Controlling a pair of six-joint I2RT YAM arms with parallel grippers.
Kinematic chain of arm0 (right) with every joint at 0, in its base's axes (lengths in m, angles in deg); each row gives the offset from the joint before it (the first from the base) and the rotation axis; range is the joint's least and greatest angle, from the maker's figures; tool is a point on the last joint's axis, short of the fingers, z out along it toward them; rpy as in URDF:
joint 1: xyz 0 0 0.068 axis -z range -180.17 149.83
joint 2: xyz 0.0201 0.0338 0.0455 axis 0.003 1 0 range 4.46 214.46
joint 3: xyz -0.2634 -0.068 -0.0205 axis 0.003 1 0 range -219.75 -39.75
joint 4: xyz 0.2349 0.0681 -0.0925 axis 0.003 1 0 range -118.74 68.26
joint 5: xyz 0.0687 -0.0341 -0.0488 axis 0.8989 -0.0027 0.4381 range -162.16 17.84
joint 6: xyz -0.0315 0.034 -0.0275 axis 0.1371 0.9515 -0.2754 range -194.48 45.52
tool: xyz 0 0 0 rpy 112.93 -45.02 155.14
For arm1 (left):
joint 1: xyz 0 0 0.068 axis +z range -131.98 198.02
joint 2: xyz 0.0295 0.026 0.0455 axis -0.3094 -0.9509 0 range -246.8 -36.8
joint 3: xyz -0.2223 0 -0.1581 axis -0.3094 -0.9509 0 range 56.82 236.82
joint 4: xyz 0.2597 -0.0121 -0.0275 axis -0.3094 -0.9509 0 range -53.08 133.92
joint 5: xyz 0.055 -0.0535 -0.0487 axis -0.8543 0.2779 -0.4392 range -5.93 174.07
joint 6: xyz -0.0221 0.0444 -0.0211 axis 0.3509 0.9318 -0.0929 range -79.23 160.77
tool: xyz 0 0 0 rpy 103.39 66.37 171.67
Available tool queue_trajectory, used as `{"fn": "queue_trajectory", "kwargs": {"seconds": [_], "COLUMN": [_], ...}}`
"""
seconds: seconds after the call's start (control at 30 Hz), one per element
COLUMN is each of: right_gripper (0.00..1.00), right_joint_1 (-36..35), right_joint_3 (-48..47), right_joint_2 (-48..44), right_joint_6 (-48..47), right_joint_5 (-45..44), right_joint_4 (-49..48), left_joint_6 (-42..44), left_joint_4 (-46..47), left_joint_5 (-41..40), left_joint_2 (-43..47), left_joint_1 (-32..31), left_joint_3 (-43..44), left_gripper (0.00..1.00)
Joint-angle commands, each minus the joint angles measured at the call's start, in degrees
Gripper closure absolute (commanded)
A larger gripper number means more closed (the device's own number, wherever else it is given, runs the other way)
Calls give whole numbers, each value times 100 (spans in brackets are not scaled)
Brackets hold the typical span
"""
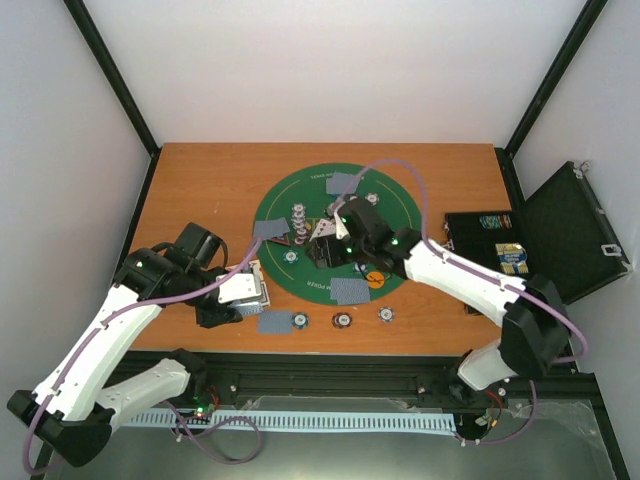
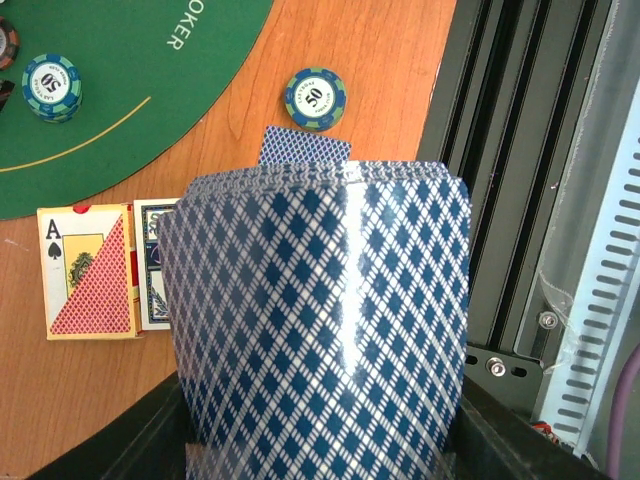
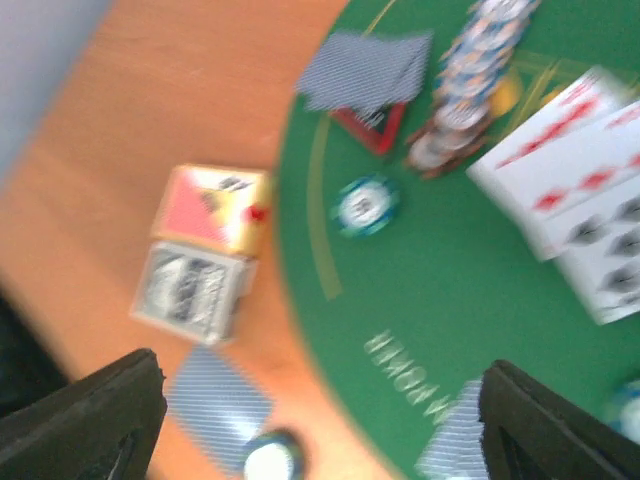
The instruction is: Distribute texas hold em gaming equipment
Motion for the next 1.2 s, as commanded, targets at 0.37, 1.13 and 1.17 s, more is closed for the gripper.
{"fn": "queue_trajectory", "kwargs": {"seconds": [0.37, 1.13, 1.17], "right_gripper": [9, 17, 18], "right_joint_1": [-1255, -1704, -1704], "right_joint_3": [1967, 1418, 1436], "right_joint_2": [-823, 850, 905], "right_joint_6": [3910, 4995, 5028], "right_joint_5": [3113, 3436, 3451], "right_joint_4": [-4101, -5878, -5937], "left_joint_6": [-189, -195, -202], "left_joint_4": [159, 171, 162], "left_joint_5": [178, 268, 267], "left_joint_2": [-103, -169, -161], "left_joint_1": [-3, -5, -5], "left_joint_3": [250, 352, 359], "left_gripper": [48, 48, 48]}}
